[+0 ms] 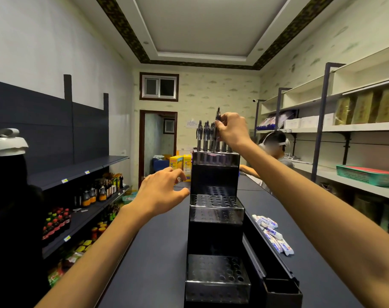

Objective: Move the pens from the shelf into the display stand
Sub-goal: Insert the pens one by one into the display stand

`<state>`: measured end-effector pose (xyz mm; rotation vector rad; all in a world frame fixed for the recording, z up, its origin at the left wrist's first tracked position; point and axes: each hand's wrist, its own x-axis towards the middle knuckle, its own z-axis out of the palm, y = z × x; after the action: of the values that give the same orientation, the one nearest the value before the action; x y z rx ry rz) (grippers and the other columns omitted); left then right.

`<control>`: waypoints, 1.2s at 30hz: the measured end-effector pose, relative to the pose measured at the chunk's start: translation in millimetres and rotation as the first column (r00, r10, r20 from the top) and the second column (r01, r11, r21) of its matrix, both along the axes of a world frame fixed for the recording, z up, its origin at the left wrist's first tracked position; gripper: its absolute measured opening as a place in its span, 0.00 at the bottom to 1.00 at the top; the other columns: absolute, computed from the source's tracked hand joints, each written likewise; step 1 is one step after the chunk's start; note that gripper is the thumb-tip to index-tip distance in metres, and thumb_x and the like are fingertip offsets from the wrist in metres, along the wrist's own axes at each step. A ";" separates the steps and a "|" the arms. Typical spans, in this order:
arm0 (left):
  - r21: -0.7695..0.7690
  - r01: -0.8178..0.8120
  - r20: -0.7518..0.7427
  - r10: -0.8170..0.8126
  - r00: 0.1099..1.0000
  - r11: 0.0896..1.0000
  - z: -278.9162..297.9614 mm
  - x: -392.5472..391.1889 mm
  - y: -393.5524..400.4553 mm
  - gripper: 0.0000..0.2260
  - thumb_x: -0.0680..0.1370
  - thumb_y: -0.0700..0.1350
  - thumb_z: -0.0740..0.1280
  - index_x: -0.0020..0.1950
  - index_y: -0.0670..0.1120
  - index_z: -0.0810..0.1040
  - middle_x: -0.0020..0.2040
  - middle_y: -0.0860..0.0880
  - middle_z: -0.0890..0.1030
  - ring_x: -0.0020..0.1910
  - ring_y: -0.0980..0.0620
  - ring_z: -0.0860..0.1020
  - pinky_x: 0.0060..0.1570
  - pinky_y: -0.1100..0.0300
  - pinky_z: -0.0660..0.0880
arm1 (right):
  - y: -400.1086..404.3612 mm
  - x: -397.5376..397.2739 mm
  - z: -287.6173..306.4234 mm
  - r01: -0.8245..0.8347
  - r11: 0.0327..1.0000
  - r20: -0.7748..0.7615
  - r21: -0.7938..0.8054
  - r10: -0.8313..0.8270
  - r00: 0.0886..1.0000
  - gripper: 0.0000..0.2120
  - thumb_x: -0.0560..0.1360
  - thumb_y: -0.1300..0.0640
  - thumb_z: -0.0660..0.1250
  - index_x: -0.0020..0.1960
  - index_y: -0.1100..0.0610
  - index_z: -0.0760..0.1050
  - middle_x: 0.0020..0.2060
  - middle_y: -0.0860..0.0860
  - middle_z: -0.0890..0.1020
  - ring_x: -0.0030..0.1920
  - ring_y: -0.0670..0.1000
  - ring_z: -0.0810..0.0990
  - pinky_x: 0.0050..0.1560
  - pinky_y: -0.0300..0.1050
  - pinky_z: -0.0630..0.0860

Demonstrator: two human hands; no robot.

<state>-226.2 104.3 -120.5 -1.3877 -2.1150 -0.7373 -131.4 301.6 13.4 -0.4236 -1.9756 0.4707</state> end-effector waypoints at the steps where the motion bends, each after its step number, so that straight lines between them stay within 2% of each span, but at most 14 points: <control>1: -0.001 -0.002 -0.001 0.002 1.000 1.000 -0.2 -0.7 -0.4 0.15 0.77 0.60 0.66 0.61 0.56 0.77 0.49 0.59 0.73 0.50 0.57 0.74 0.51 0.56 0.76 | -0.1 -0.5 1.2 0.008 1.000 0.018 0.008 -0.008 1.000 0.11 0.82 0.58 0.66 0.56 0.66 0.80 0.47 0.61 0.84 0.46 0.60 0.85 0.51 0.57 0.83; 6: -0.008 -0.004 0.004 0.004 1.000 1.000 -0.3 -1.1 -1.9 0.15 0.77 0.59 0.66 0.61 0.56 0.77 0.50 0.57 0.75 0.50 0.56 0.75 0.52 0.55 0.78 | -0.2 -2.1 0.8 0.043 0.998 0.147 0.035 -0.048 0.988 0.14 0.82 0.56 0.67 0.49 0.68 0.82 0.42 0.62 0.85 0.46 0.61 0.85 0.55 0.58 0.81; 9: -0.011 -0.008 0.005 0.008 1.000 1.000 -0.6 -0.6 -2.9 0.15 0.77 0.59 0.66 0.61 0.55 0.76 0.51 0.57 0.76 0.51 0.56 0.76 0.52 0.55 0.78 | 1.0 -3.0 -7.5 0.103 0.992 0.197 0.068 -0.115 0.974 0.14 0.81 0.54 0.68 0.48 0.65 0.84 0.42 0.60 0.86 0.47 0.59 0.85 0.56 0.53 0.81; 15: -0.037 -0.015 0.016 0.016 1.000 0.999 -0.6 1.4 -5.3 0.15 0.78 0.58 0.66 0.62 0.55 0.76 0.55 0.54 0.79 0.51 0.56 0.76 0.53 0.54 0.78 | 4.8 -0.1 -18.1 0.146 0.987 0.211 0.070 -0.158 0.965 0.15 0.80 0.53 0.68 0.44 0.65 0.84 0.41 0.61 0.85 0.46 0.59 0.84 0.54 0.50 0.79; 20: -0.030 0.009 0.023 -0.008 1.000 0.999 1.7 8.8 -2.5 0.14 0.78 0.57 0.66 0.62 0.54 0.77 0.55 0.54 0.79 0.52 0.54 0.77 0.53 0.55 0.77 | -0.7 2.7 -21.2 0.142 0.986 0.220 0.087 -0.158 0.963 0.12 0.80 0.55 0.69 0.47 0.64 0.85 0.44 0.61 0.85 0.48 0.59 0.83 0.56 0.53 0.79; 25: -0.036 0.020 0.031 -0.019 0.999 0.999 2.7 11.3 -3.2 0.12 0.78 0.57 0.66 0.59 0.55 0.77 0.54 0.54 0.79 0.51 0.53 0.77 0.53 0.53 0.77 | -6.4 8.4 -30.1 0.133 0.986 0.227 0.104 -0.153 0.962 0.07 0.77 0.62 0.70 0.49 0.64 0.86 0.46 0.60 0.87 0.49 0.57 0.85 0.58 0.55 0.80; 31: -0.002 0.034 0.035 -0.034 0.999 0.999 3.1 14.2 -0.3 0.11 0.78 0.56 0.66 0.58 0.55 0.79 0.53 0.54 0.79 0.55 0.52 0.77 0.60 0.49 0.71 | -18.3 26.4 -39.6 0.128 0.982 0.221 0.140 -0.157 0.963 0.08 0.76 0.59 0.70 0.51 0.60 0.86 0.48 0.55 0.87 0.50 0.53 0.84 0.57 0.52 0.80; 36: 0.034 0.093 0.038 -0.094 0.995 0.995 6.5 25.2 9.1 0.13 0.77 0.55 0.67 0.60 0.54 0.79 0.54 0.53 0.80 0.56 0.52 0.76 0.55 0.52 0.68 | -32.4 55.5 -53.3 0.175 0.955 0.248 0.240 -0.235 0.940 0.08 0.77 0.57 0.69 0.52 0.58 0.85 0.47 0.54 0.86 0.48 0.53 0.83 0.53 0.53 0.81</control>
<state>-201.1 113.4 -114.0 -1.4747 -2.0699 -0.8383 -75.9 269.2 -39.9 -0.5760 -2.1909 0.0628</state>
